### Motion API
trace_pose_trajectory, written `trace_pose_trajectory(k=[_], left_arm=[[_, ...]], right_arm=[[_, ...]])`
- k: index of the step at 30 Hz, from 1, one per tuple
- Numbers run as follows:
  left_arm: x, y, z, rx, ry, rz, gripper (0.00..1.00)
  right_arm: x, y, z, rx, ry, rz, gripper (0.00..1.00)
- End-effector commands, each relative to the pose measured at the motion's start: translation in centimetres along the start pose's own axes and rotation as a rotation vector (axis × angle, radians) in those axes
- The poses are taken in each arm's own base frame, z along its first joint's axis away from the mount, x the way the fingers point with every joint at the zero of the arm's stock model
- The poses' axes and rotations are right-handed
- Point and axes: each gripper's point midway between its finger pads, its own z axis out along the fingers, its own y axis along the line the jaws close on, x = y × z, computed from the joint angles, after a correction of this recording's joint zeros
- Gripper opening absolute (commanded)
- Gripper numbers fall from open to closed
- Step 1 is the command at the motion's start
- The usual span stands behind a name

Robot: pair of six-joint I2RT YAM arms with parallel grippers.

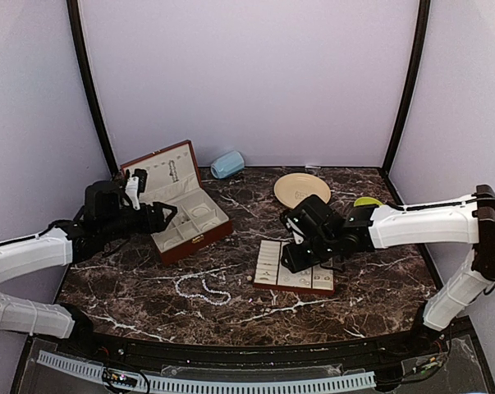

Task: Organize the mixed jewelry
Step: Adjust the earring on the earring holder, then pick up the earring from the center of the board.

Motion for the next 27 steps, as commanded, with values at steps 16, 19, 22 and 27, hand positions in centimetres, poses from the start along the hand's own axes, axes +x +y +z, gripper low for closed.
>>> trace_pose_trajectory(k=[16,19,22,27], left_arm=[[-6.3,6.7,-4.0,-0.036,-0.021,-0.053,0.75],[-6.0,6.9,-4.3,-0.049,-0.020,-0.047,0.75],[-6.0,6.9,-4.5,-0.051,-0.026,-0.044,0.74],[-6.1,6.8,-4.4,-0.045,-0.030,-0.044,0.75]], right_arm=[[-2.5,10.1,4.7,-0.218,0.100,-0.271,0.41],[-1.8,9.8,5.9,-0.195,0.136,-0.257,0.43],[-1.2,9.5,6.6,-0.176,0.161,-0.251,0.44],[-0.3,9.3,7.5,-0.174,0.192,-0.259,0.45]])
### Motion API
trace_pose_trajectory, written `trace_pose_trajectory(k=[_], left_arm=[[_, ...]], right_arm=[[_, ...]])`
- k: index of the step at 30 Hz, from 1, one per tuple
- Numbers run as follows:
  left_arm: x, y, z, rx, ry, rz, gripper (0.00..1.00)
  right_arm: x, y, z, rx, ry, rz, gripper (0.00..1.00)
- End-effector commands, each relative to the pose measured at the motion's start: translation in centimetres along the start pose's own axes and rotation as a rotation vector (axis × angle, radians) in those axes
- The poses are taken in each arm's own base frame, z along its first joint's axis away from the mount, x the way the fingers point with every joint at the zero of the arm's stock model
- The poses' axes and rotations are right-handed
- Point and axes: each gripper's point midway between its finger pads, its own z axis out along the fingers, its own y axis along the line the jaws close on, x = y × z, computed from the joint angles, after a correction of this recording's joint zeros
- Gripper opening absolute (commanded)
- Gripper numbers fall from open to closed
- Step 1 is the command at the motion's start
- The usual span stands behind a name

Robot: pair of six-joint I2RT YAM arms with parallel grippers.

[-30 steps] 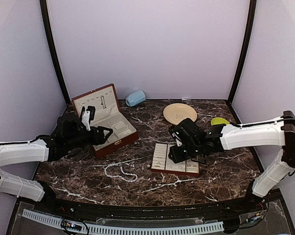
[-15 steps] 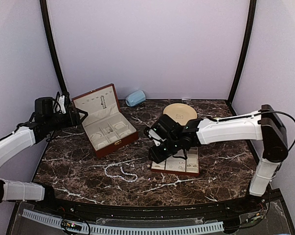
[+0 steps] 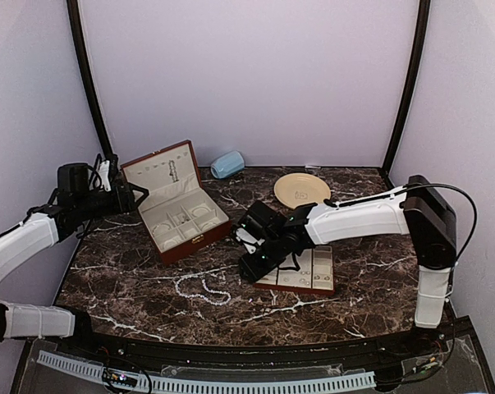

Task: Organize the mixed jewelry
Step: Pick up the earring from the center of the board.

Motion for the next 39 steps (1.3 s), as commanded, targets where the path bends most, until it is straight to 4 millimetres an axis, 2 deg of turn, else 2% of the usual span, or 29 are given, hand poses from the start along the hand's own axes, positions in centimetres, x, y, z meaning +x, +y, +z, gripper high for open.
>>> trace_pose_trajectory(k=[1,9,11,14,17,23,33,39], left_arm=[[-0.2,-0.4,-0.5,0.019,-0.013,0.021,0.74],[0.0,-0.4,-0.5,0.022,-0.011,0.017,0.74],[-0.1,-0.4,-0.5,0.024,-0.012,0.018,0.75],[0.0,-0.4,-0.5,0.025,-0.012,0.017,0.74],[0.1,-0.4,-0.4,0.027,-0.008,0.016,0.74],[0.2,-0.3,-0.4,0.023,-0.007,0.014,0.75],[0.5,-0.4,-0.1,0.038,0.008,0.002,0.74],[0.4,-0.5,-0.2,0.040,0.003,0.006,0.74]], right_arm=[[0.6,0.3,1.0,-0.004,0.034,-0.005,0.45],[1.9,-2.5,1.2,0.123,0.077,0.019,0.44],[1.5,-2.0,0.9,0.095,0.059,0.018,0.43],[0.2,-0.1,0.8,0.006,0.023,0.007,0.43],[-0.9,0.6,1.4,-0.009,0.019,0.003,0.41],[-0.7,0.2,1.7,0.018,0.029,-0.011,0.39],[1.6,-2.8,1.2,0.128,0.091,0.014,0.37],[0.8,-1.7,1.3,0.065,0.071,-0.008,0.36]])
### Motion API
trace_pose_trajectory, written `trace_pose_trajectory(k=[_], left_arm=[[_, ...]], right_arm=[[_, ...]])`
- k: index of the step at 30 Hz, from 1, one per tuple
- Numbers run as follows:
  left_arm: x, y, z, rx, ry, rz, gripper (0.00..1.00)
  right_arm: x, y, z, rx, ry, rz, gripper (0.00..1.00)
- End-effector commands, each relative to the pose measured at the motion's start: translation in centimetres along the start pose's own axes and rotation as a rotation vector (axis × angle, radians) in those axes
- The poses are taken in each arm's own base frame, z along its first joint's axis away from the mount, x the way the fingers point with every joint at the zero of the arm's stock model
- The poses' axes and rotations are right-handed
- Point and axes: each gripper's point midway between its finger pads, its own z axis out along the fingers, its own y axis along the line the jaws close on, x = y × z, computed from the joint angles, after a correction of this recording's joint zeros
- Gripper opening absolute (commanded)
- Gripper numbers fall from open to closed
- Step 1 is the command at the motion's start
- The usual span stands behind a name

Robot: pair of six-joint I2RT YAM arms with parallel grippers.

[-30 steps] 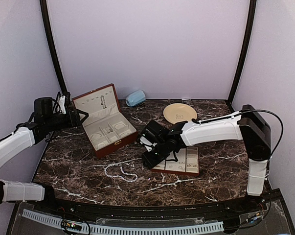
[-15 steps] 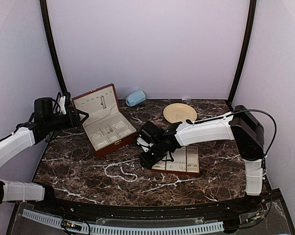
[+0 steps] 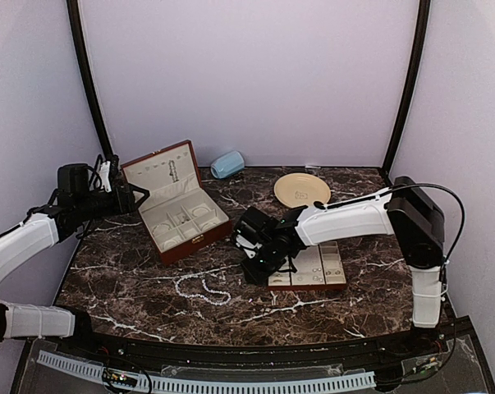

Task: Organize the mixed jewelry
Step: Pick up the earring from the center of the board.

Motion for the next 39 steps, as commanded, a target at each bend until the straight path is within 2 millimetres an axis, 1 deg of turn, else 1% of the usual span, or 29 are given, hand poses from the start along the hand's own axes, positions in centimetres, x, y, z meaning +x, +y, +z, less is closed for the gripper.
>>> trace_pose_trajectory(k=[1,6,10,15,21,24,28,30,32,35,37,38,39], left_arm=[[0.1,-0.2,-0.2,0.015,-0.007,0.009,0.74],[0.1,-0.1,-0.3,0.010,-0.009,0.012,0.74],[0.2,-0.1,-0.2,0.011,-0.007,0.012,0.74],[0.2,0.0,-0.1,0.007,-0.004,0.010,0.74],[0.3,0.1,-0.1,0.008,-0.001,0.009,0.74],[0.4,0.1,0.0,0.007,0.001,0.009,0.74],[0.3,-0.3,-0.1,0.029,-0.007,0.026,0.73],[0.2,-1.0,-0.2,0.068,-0.020,0.041,0.72],[0.1,-2.2,-0.5,0.135,-0.037,0.059,0.71],[-0.2,-3.8,-1.0,0.184,-0.079,0.102,0.71],[-0.2,-5.4,-1.2,0.204,-0.101,0.160,0.71],[0.0,-6.7,-1.3,0.217,-0.109,0.192,0.71],[0.2,-7.4,-1.3,0.227,-0.116,0.224,0.71]], right_arm=[[-0.5,0.2,-0.7,-0.019,-0.011,-0.016,0.35],[-0.5,0.9,-0.3,-0.056,-0.006,-0.030,0.31],[-0.8,1.1,-0.1,-0.073,-0.021,-0.032,0.25],[-1.0,1.3,0.2,-0.080,-0.023,-0.031,0.16],[-1.1,1.3,0.4,-0.084,-0.025,-0.025,0.07],[-1.3,1.4,0.2,-0.109,-0.036,-0.009,0.00],[-2.0,1.6,-1.0,-0.173,-0.071,0.038,0.00],[-2.6,1.6,-2.1,-0.226,-0.101,0.070,0.00],[-3.0,1.6,-3.2,-0.291,-0.129,0.108,0.00],[-3.5,1.5,-4.8,-0.395,-0.166,0.170,0.00],[-3.8,1.4,-6.1,-0.460,-0.194,0.205,0.00],[-4.0,1.3,-6.7,-0.493,-0.205,0.222,0.00],[-4.1,1.2,-7.4,-0.526,-0.219,0.238,0.00]])
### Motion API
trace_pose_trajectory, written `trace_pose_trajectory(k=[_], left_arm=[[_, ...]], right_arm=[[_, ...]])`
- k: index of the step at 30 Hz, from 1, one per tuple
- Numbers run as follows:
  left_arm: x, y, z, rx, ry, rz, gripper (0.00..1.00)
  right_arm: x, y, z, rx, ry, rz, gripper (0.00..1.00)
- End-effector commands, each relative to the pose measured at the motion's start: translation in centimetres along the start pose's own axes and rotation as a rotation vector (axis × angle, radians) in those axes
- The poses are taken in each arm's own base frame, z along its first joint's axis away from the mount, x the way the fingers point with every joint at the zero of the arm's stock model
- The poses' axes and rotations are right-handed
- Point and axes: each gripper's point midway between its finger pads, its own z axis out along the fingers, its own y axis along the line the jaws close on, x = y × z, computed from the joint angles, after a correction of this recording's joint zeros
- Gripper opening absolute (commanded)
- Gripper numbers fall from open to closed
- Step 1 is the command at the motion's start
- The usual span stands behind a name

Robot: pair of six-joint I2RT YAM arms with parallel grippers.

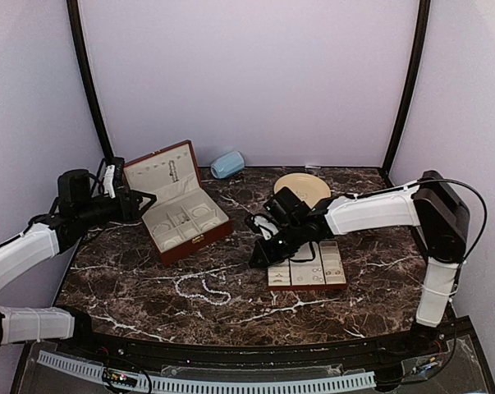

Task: Organize the mixed jewelry
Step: Pick up the earring from the center of the board, then pass from the right arm to the left

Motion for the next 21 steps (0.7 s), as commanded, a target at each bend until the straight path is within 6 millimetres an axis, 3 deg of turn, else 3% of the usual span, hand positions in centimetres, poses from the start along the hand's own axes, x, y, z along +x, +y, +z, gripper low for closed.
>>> trace_pose_trajectory(k=[1,7,10,14,16,21], left_arm=[[-1.2,-5.5,-0.5,0.117,-0.099,0.177,0.71],[0.1,-11.7,-0.5,0.311,-0.239,0.334,0.68],[2.0,-15.9,-0.2,0.415,-0.291,0.507,0.67],[4.5,-19.9,1.5,0.500,-0.279,0.669,0.67],[6.3,-21.2,2.8,0.539,-0.243,0.719,0.67],[7.6,-24.3,4.0,0.598,-0.258,0.847,0.65]], right_arm=[[-2.4,3.0,-3.6,-0.238,-0.113,0.067,0.00],[-3.1,4.4,-8.1,-0.442,-0.189,0.127,0.00],[-3.1,5.9,-10.4,-0.551,-0.204,0.119,0.00],[-2.7,7.8,-12.7,-0.675,-0.206,0.092,0.00],[-2.5,8.8,-13.9,-0.727,-0.209,0.065,0.00],[-1.6,10.0,-15.5,-0.791,-0.183,0.018,0.00]])
